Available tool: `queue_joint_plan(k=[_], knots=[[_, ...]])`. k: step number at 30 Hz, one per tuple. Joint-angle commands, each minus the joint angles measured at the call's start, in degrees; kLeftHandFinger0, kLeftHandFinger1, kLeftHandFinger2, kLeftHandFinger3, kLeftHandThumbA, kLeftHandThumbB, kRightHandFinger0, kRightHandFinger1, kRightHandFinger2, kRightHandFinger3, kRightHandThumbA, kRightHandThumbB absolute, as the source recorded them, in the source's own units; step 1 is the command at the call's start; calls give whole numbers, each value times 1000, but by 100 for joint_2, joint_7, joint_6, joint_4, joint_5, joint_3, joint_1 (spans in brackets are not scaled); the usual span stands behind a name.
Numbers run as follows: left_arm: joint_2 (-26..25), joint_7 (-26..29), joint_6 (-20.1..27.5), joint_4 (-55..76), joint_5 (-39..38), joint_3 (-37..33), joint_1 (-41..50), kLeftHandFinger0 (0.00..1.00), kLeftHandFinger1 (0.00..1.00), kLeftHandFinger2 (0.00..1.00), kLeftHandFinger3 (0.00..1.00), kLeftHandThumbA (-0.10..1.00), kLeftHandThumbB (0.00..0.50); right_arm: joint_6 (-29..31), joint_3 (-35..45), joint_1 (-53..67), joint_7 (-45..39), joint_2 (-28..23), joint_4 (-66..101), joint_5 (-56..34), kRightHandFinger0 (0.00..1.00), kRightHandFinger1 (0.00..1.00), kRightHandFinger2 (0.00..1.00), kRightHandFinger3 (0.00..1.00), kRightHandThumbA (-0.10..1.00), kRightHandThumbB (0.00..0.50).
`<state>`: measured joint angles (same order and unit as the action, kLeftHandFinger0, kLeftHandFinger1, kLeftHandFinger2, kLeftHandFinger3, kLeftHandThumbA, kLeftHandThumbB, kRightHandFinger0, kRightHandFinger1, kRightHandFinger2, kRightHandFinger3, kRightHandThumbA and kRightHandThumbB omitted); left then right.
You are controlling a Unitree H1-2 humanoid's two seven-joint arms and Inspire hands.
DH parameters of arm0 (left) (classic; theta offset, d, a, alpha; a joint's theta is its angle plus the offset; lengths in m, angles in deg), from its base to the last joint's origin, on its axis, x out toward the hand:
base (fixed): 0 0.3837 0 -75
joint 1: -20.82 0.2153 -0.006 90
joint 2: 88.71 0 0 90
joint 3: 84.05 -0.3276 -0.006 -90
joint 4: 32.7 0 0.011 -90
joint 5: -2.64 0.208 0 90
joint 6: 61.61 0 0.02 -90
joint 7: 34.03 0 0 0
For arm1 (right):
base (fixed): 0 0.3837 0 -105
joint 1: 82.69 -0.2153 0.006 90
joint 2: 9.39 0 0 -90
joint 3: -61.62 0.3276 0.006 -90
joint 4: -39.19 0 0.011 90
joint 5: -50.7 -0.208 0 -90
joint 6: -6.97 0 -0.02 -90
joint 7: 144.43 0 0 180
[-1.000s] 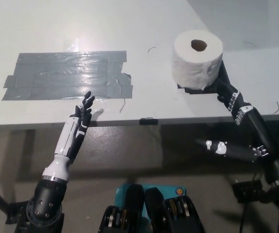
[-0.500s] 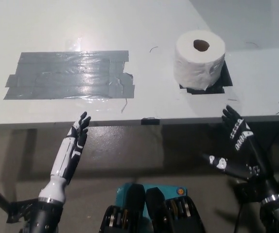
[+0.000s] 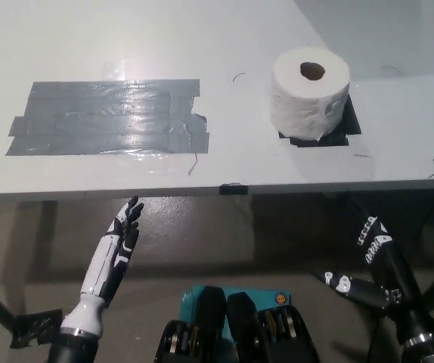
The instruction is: A person hands over a roll of toilet paper to the robot , and the robot inserts its right thumb into the hole in the centre to grab the roll, and then places it on the balck area on the desk.
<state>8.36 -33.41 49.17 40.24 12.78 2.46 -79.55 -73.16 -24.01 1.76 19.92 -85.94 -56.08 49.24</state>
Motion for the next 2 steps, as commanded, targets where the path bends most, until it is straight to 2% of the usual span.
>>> queue_joint_plan(k=[1, 2], knots=[[-51, 28, 204, 197, 92, -20, 44, 1000, 1000, 1000, 1000, 999, 166, 254, -78, 4, 185, -27, 106, -7, 1000, 1000, 1000, 1000, 1000, 203], [-51, 28, 204, 197, 92, -20, 44, 1000, 1000, 1000, 1000, 999, 166, 254, -78, 4, 185, -27, 106, -7, 1000, 1000, 1000, 1000, 1000, 203]])
